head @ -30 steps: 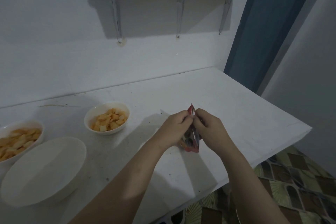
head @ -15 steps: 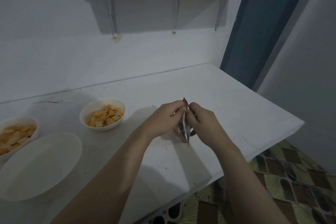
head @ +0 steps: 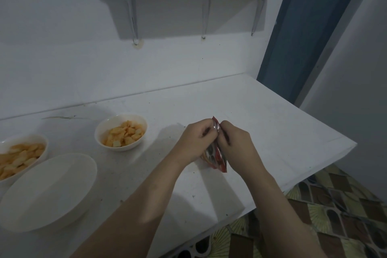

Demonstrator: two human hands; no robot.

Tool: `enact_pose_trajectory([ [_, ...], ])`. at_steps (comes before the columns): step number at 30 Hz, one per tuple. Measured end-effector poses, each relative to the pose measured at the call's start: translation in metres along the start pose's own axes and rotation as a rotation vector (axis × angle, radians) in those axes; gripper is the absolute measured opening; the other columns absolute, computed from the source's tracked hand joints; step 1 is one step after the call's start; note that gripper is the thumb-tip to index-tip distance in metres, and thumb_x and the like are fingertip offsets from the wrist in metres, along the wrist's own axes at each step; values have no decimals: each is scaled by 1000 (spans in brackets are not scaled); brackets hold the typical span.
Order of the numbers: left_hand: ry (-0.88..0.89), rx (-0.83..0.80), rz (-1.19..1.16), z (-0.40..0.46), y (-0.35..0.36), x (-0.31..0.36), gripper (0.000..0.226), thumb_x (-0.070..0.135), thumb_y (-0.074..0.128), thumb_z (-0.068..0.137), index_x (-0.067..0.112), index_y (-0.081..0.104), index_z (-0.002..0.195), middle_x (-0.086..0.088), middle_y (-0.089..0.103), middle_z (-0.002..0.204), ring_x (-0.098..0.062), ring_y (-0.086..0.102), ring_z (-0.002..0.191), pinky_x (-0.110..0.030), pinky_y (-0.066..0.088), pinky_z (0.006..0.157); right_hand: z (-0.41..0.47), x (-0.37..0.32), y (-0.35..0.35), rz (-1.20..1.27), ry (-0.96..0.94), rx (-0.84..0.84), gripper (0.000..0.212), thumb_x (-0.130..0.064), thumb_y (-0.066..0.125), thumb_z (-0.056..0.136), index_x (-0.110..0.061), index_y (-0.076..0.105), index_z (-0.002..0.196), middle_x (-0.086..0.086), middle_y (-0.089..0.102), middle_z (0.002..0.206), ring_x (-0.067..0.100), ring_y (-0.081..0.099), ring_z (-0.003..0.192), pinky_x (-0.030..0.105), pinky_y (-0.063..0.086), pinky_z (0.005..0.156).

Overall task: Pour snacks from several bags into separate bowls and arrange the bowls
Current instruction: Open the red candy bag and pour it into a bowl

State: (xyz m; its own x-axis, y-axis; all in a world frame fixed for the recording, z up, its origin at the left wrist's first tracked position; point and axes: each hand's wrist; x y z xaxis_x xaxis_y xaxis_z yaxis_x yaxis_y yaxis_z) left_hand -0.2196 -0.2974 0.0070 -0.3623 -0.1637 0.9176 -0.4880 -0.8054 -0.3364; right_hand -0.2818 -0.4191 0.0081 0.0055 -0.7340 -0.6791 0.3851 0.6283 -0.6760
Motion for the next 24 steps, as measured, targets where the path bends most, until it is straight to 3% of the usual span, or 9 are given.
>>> enact_pose_trajectory([
  [6, -39, 45, 92, 3, -3, 0, 32, 14, 51, 92, 19, 39, 62, 12, 36, 54, -7, 33, 53, -22, 30, 54, 3, 2, -2, -105, 20, 62, 29, -24, 42, 101, -5, 43, 78, 4, 47, 62, 23, 40, 58, 38, 34, 54],
  [10, -45, 65, 145, 7, -8, 3, 32, 13, 51, 90, 17, 38, 62, 11, 37, 53, -4, 32, 48, -15, 27, 48, 4, 2, -5, -138, 97, -107, 32, -37, 43, 100, -11, 45, 81, 5, 60, 70, 28, 55, 62, 41, 48, 58],
  [13, -46, 51, 199, 7, -7, 3, 33, 13, 51, 90, 17, 36, 61, 7, 35, 55, -5, 30, 50, -18, 26, 50, 8, 4, -10, -204, 183, -232, 38, -34, 42, 97, -3, 52, 78, 11, 67, 72, 32, 67, 66, 43, 58, 65],
  [18, -173, 48, 178, 8, 0, 16, 31, 29, 48, 96, 14, 42, 69, 1, 46, 66, -13, 40, 60, -28, 31, 59, 8, -4, -9, -205, 172, -93, 49, -32, 37, 104, -12, 36, 59, 1, 46, 57, 20, 44, 55, 28, 29, 49],
  [21, -268, -75, 232, 9, 2, 24, 42, 47, 40, 99, 13, 53, 80, 1, 57, 76, -15, 55, 70, -28, 38, 64, 7, -7, -8, -119, 141, 4, 46, -29, 37, 106, -14, 44, 63, -2, 51, 57, 14, 49, 51, 24, 33, 46],
  [24, -231, -37, 281, 11, 0, 24, 37, 30, 41, 101, 12, 48, 70, 0, 52, 67, -13, 50, 60, -24, 33, 55, 7, -5, -7, -118, 173, 64, 40, -23, 38, 104, -9, 46, 67, 2, 54, 61, 17, 50, 53, 30, 39, 49],
])
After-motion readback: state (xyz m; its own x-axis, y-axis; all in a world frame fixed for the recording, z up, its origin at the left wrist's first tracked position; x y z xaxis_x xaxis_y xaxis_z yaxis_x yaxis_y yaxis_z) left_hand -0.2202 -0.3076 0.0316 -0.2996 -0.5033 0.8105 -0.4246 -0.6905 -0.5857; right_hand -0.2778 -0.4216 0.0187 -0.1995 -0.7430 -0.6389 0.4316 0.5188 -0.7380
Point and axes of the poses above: each hand's wrist, its own z-axis towards the middle knuckle, its own y-axis out of the palm, x = y × z
